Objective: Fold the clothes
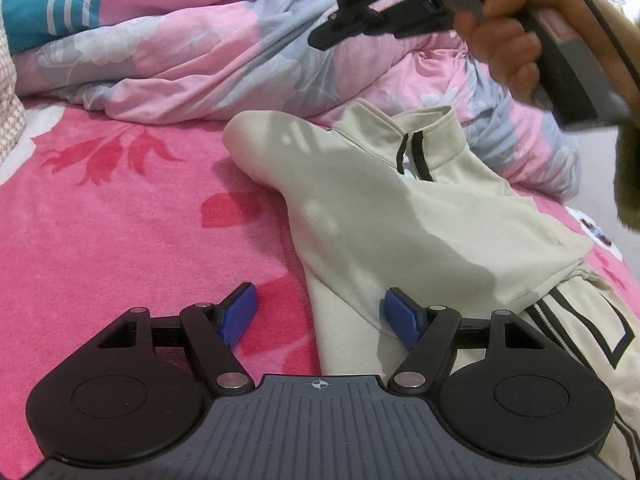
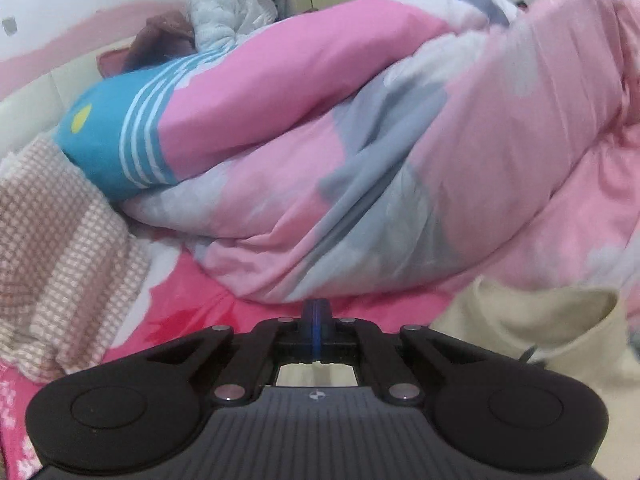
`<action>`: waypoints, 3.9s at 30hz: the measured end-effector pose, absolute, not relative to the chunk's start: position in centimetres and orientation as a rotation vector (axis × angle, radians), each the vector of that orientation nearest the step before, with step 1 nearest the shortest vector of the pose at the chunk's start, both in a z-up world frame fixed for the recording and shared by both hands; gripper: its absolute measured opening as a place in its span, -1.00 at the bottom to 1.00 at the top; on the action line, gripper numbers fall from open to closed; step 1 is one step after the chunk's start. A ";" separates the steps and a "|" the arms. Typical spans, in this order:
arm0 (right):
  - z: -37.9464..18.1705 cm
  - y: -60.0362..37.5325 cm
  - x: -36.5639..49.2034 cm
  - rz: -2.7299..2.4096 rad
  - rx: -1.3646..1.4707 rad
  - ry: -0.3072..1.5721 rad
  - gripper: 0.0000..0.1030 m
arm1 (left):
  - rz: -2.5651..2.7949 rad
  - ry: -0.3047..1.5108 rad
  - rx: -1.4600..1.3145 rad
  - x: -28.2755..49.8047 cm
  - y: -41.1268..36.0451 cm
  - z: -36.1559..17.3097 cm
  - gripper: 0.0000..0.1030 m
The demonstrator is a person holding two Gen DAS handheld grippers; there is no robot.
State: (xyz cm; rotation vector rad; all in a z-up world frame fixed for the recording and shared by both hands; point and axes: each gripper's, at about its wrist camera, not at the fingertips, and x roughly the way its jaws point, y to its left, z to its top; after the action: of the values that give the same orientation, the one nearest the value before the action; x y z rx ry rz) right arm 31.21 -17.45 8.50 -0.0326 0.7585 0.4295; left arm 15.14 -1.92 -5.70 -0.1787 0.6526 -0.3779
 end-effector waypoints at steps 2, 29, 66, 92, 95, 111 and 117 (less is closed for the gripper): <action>8.8 -15.7 31.4 0.467 -0.104 0.795 -0.96 | -0.378 0.653 -0.181 15.2 -1.9 -5.7 0.37; 1.8 -18.1 25.2 0.697 -0.214 0.786 -0.48 | -0.440 0.683 -0.386 15.8 1.0 -6.0 0.25; 5.5 -45.4 20.9 0.109 0.277 0.588 -0.41 | -0.432 0.646 -0.370 15.0 1.0 -6.5 0.30; -4.4 -56.4 14.0 -0.051 0.598 0.687 -0.33 | -0.493 0.625 -0.508 15.2 2.8 -7.1 0.36; -3.5 -57.2 12.1 -0.068 0.665 0.650 -0.32 | -0.506 0.621 -0.536 15.2 3.1 -7.2 0.37; -2.5 -56.7 8.5 0.093 1.104 0.409 -0.29 | -0.382 0.484 -0.228 10.0 0.7 -1.0 0.36; -5.2 -57.3 8.5 0.050 1.073 0.389 -0.27 | -0.438 0.464 0.293 8.0 -7.8 1.3 0.28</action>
State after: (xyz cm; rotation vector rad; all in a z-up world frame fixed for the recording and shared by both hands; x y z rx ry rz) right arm 8.54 -57.28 -5.19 1.0733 0.3890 0.0501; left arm 7.95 -7.85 1.27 0.2932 0.4636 -0.4379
